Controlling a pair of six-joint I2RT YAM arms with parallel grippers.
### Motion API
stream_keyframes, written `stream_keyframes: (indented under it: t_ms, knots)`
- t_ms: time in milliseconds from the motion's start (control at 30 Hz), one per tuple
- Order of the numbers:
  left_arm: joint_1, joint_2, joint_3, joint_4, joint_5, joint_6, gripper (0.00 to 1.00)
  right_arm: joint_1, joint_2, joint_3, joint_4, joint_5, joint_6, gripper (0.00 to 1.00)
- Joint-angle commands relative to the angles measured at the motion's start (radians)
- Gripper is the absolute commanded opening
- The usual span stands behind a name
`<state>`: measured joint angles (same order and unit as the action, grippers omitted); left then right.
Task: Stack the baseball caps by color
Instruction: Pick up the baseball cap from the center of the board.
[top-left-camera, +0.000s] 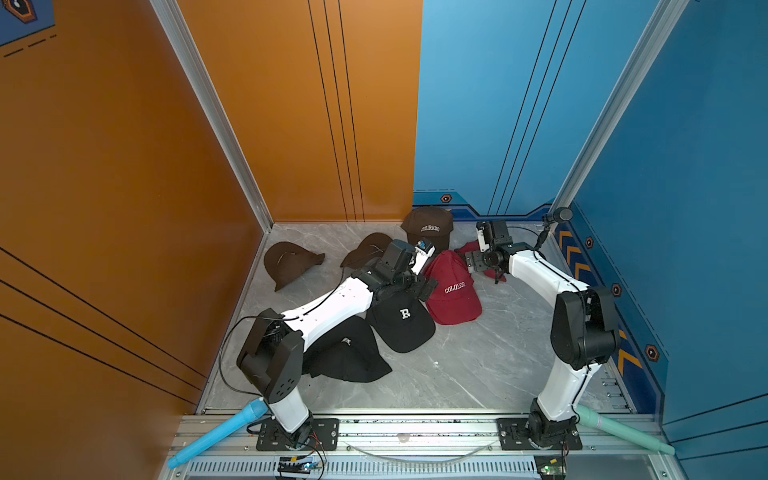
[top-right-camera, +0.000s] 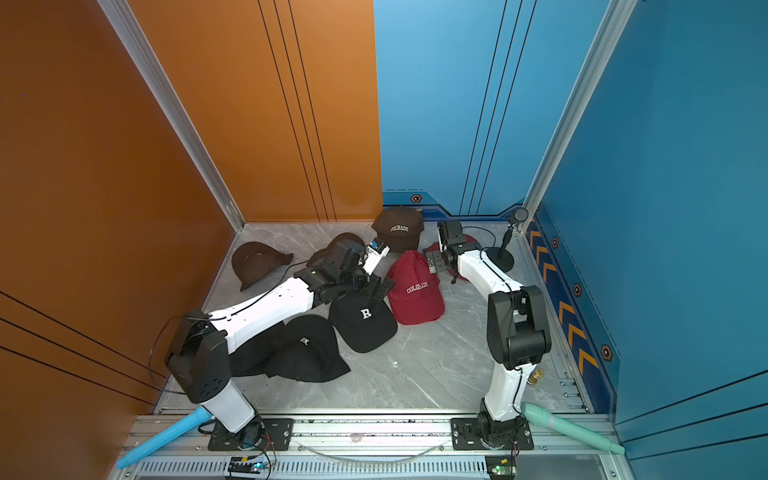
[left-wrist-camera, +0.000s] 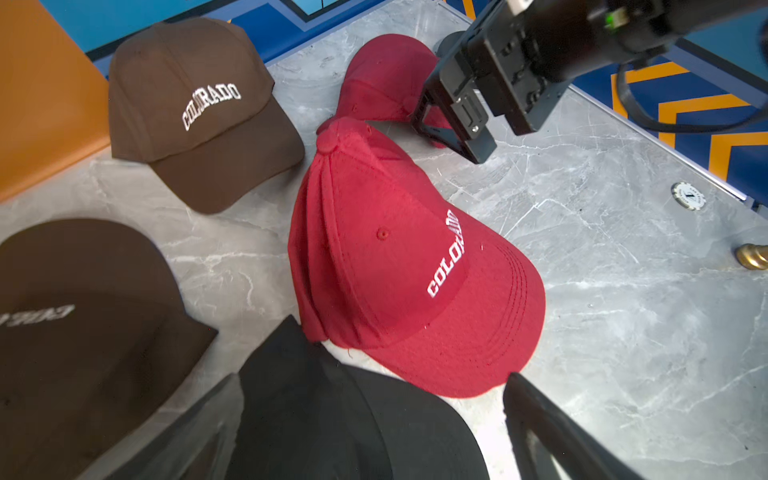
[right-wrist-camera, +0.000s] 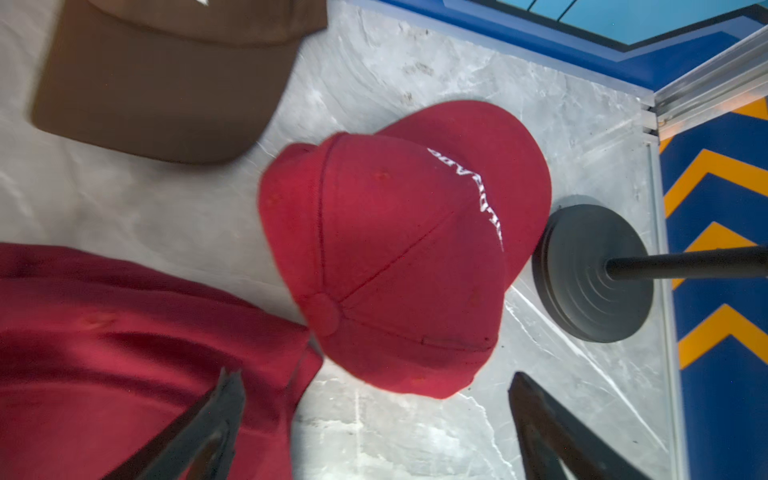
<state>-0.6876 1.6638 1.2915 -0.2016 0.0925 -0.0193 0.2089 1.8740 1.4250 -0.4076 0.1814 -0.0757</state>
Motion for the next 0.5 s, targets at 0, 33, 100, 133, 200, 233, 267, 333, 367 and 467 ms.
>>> stream_keyframes:
  t_ms: [0,33,100,133,200,233,267,333,367,467]
  knots:
    - [0.006,-0.054,-0.057,0.003,-0.025,-0.022,0.98,0.012,0.067,0.040,0.003,0.073,-0.070,1.00]
    - [0.009,-0.066,-0.075,0.003,-0.025,-0.029,0.98,0.014,0.082,0.050,0.003,0.074,-0.076,1.00]
    - [0.016,-0.086,-0.100,0.003,-0.023,-0.037,0.98,0.016,0.110,0.065,0.005,0.080,-0.083,1.00]
    - [0.018,-0.096,-0.111,0.003,-0.021,-0.039,0.98,0.018,0.123,0.073,0.012,0.094,-0.088,1.00]
    - [0.020,-0.108,-0.124,0.003,-0.018,-0.042,0.97,0.027,0.148,0.085,0.032,0.148,-0.100,1.00]
    - [0.022,-0.114,-0.129,0.003,-0.018,-0.041,0.98,0.033,0.158,0.090,0.052,0.189,-0.106,0.99]
    - [0.021,-0.117,-0.131,0.002,-0.014,-0.041,0.98,0.037,0.166,0.094,0.069,0.216,-0.112,0.97]
    - [0.022,-0.119,-0.130,0.003,-0.007,-0.040,0.98,0.049,0.181,0.101,0.106,0.279,-0.130,0.94]
    - [0.022,-0.122,-0.130,0.003,-0.005,-0.040,0.98,0.054,0.185,0.101,0.123,0.306,-0.141,0.94]
    - [0.020,-0.119,-0.125,0.003,0.003,-0.041,0.98,0.084,0.185,0.090,0.182,0.393,-0.188,0.93]
